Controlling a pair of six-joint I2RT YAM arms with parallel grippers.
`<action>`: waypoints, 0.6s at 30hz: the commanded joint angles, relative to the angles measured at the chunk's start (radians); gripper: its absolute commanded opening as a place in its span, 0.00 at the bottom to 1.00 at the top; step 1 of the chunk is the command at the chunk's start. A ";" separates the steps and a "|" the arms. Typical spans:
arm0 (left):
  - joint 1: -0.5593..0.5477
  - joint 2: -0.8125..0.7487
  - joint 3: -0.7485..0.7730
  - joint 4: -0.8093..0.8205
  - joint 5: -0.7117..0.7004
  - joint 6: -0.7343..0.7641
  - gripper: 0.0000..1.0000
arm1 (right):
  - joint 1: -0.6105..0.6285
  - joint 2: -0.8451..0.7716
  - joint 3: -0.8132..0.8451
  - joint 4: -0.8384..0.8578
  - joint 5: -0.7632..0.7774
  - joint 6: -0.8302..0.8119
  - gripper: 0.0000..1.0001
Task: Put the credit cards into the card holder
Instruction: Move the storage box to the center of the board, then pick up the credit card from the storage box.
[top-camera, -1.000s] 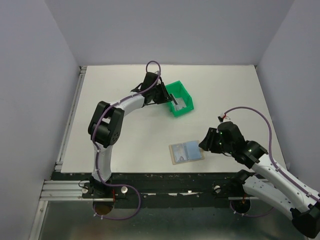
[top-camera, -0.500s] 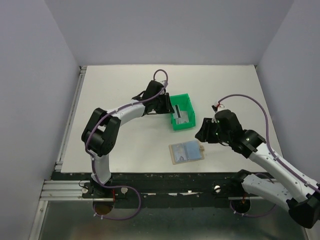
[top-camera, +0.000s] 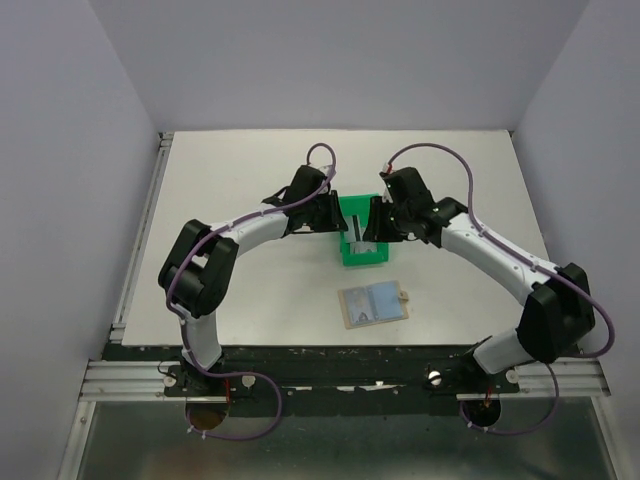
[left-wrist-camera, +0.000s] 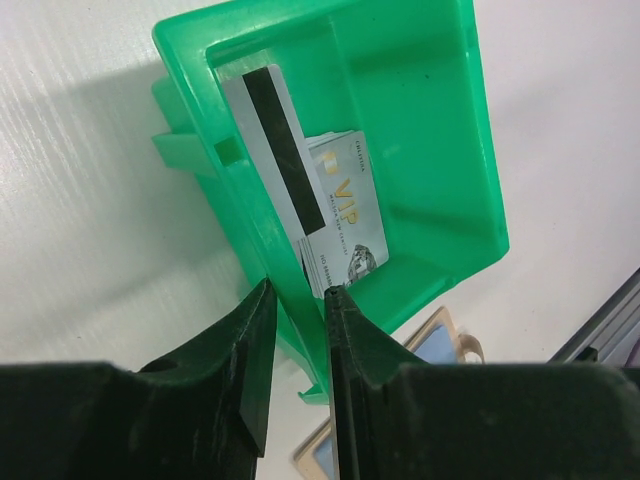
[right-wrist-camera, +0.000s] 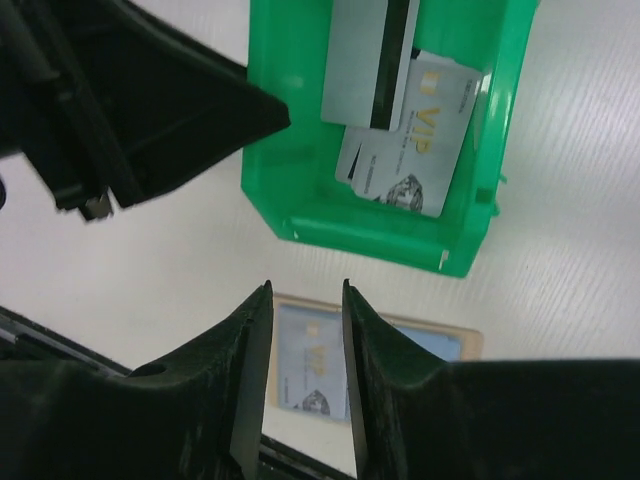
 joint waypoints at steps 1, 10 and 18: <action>-0.003 -0.024 -0.013 0.007 0.013 0.008 0.32 | -0.034 0.139 0.103 0.050 -0.081 -0.043 0.41; -0.020 -0.038 -0.033 0.027 0.001 -0.018 0.31 | -0.053 0.389 0.319 0.002 -0.038 -0.071 0.39; -0.038 -0.056 -0.045 0.023 -0.059 -0.066 0.30 | -0.057 0.520 0.433 -0.081 0.047 -0.058 0.38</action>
